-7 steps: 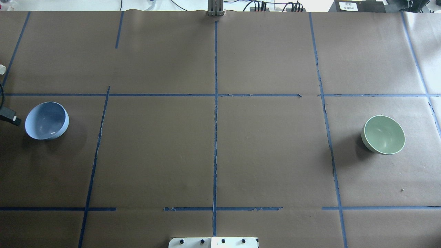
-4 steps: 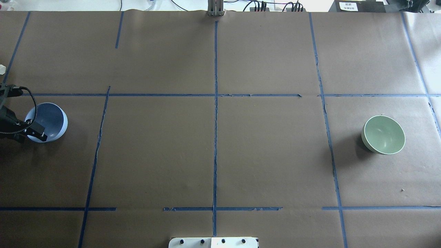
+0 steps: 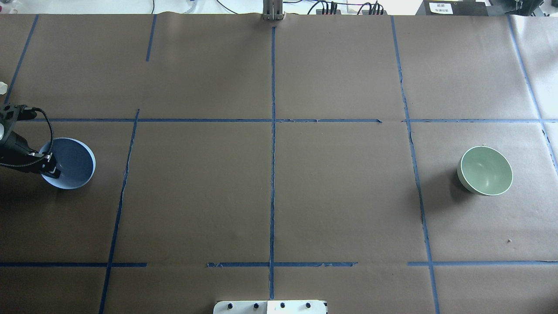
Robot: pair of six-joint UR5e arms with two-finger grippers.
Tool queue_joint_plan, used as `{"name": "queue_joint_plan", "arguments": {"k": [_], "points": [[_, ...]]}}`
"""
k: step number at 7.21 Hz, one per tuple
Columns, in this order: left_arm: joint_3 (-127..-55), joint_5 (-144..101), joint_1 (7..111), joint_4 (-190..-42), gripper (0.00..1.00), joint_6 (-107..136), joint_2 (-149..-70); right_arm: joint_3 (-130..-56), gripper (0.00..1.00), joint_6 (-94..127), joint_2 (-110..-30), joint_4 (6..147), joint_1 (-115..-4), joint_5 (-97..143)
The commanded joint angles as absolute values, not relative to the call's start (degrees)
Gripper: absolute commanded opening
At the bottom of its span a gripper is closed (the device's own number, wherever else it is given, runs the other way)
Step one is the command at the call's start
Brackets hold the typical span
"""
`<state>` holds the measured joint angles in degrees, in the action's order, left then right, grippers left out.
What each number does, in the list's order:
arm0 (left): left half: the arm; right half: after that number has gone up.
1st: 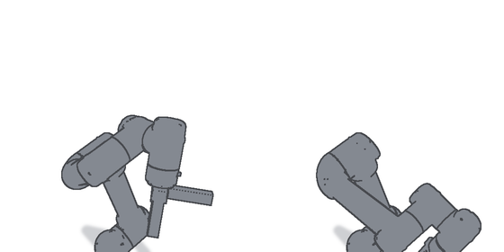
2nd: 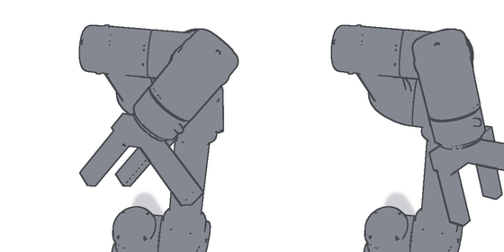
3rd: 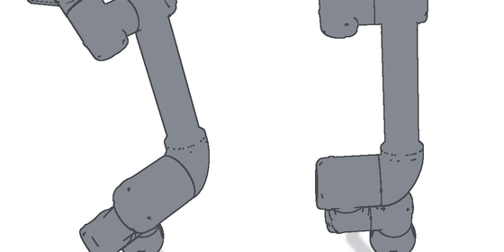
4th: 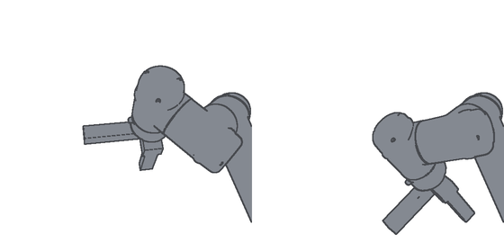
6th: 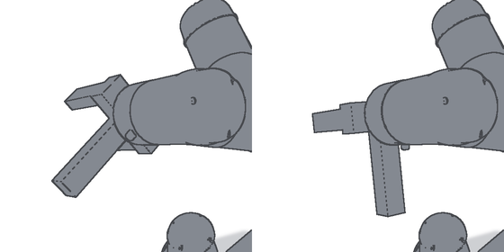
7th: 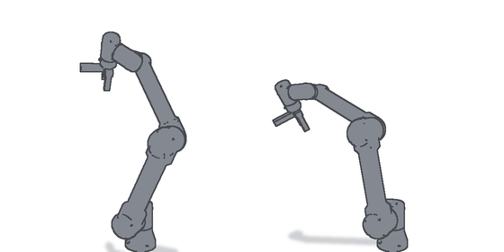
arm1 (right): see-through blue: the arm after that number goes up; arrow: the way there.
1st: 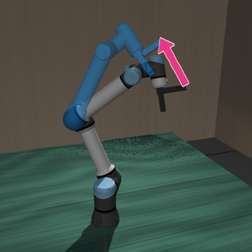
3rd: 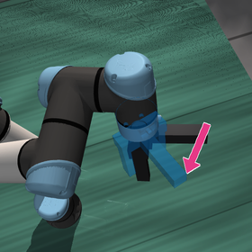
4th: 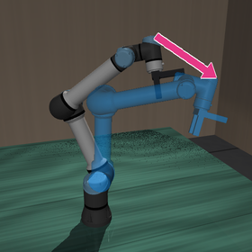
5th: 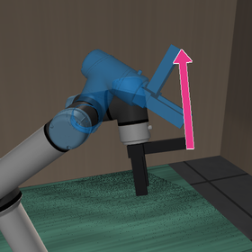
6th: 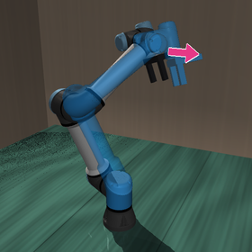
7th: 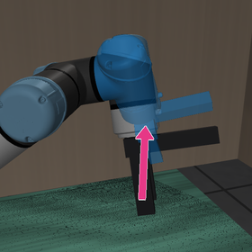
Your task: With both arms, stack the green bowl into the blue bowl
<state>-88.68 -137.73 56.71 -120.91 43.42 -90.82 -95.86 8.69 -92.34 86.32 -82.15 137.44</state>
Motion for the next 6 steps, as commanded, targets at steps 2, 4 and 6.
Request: {"name": "queue_joint_plan", "arguments": {"k": [2,4,6], "points": [[-91.0,-137.7,56.8,-120.0,0.0,53.2,-99.8,-95.8,1.0,8.7,-92.4,85.3,-81.4,137.3],[-91.0,-137.6,52.8,-119.8,0.0,69.9,-110.4,-95.8,1.0,8.8,-92.5,83.9,-81.4,137.3],[-90.1,-132.6,41.7,-118.8,0.0,86.1,-120.2,-95.9,1.0,8.7,-92.5,83.8,-81.4,137.4]]}}
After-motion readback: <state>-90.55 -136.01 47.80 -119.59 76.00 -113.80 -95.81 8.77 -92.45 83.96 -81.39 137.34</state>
